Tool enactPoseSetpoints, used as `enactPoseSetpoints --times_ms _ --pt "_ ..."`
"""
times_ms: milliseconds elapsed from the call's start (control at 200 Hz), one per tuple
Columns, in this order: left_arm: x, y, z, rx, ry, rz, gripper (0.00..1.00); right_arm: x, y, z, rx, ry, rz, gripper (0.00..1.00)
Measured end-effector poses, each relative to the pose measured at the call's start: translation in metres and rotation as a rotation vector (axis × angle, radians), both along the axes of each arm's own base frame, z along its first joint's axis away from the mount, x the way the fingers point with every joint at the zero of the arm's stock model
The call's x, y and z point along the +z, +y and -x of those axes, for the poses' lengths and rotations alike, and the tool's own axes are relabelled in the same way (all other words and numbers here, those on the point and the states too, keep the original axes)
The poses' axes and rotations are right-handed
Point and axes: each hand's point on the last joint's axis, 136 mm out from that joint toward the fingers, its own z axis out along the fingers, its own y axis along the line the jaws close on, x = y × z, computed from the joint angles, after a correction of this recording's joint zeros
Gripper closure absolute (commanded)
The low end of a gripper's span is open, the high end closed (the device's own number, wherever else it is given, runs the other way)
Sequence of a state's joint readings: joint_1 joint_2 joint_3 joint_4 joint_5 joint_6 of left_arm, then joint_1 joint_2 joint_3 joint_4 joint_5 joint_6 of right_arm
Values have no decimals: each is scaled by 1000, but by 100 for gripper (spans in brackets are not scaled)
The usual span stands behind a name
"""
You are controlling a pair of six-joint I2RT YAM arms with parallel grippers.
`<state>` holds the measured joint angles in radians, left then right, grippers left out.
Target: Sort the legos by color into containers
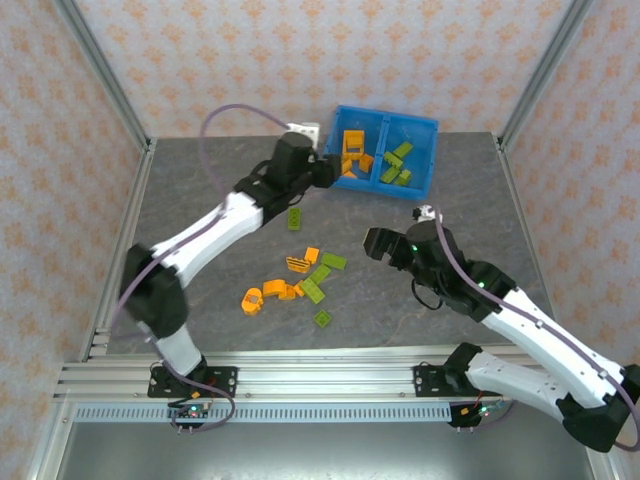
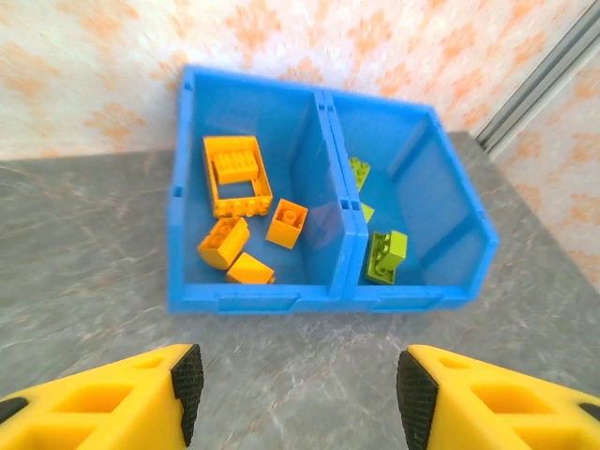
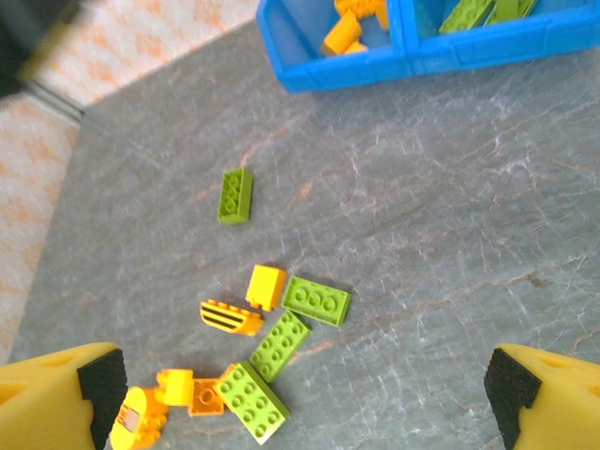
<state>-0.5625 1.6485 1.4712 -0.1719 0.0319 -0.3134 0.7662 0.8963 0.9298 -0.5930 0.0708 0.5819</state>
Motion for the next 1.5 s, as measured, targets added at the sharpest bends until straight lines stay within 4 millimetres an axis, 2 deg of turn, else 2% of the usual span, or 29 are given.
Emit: enactPoseSetpoints --times_ms 75,140,270,365,510,646,866,1046,1151,1331,1501 --pt "22 23 31 16 -33 11 41 -15 15 -1 51 49 48 2" --pt "27 41 57 22 -28 5 40 -28 32 -1 108 94 99 3" --pt "8 71 107 16 61 -50 37 -48 67 1 214 158 213 3" --pt "-9 92 143 5 140 -105 28 -68 88 3 272 199 289 3" --pt "-22 121 190 -34 211 -206 13 -108 97 1 336 258 425 1" --pt "-39 127 218 -130 270 -287 3 -137 87 -11 407 246 631 1" --pt "-65 119 232 -286 322 -372 0 -178 82 -39 546 327 771 1" --pt "-88 118 237 -328 354 -411 0 -203 86 -39 678 379 846 4" --pt "-92 120 238 -332 358 -423 0 -214 86 -41 728 402 881 9" --pt "-92 119 234 -324 337 -423 0 -219 86 -50 778 428 853 14" --pt "-97 124 231 -298 331 -445 0 -226 95 -47 856 486 802 32"
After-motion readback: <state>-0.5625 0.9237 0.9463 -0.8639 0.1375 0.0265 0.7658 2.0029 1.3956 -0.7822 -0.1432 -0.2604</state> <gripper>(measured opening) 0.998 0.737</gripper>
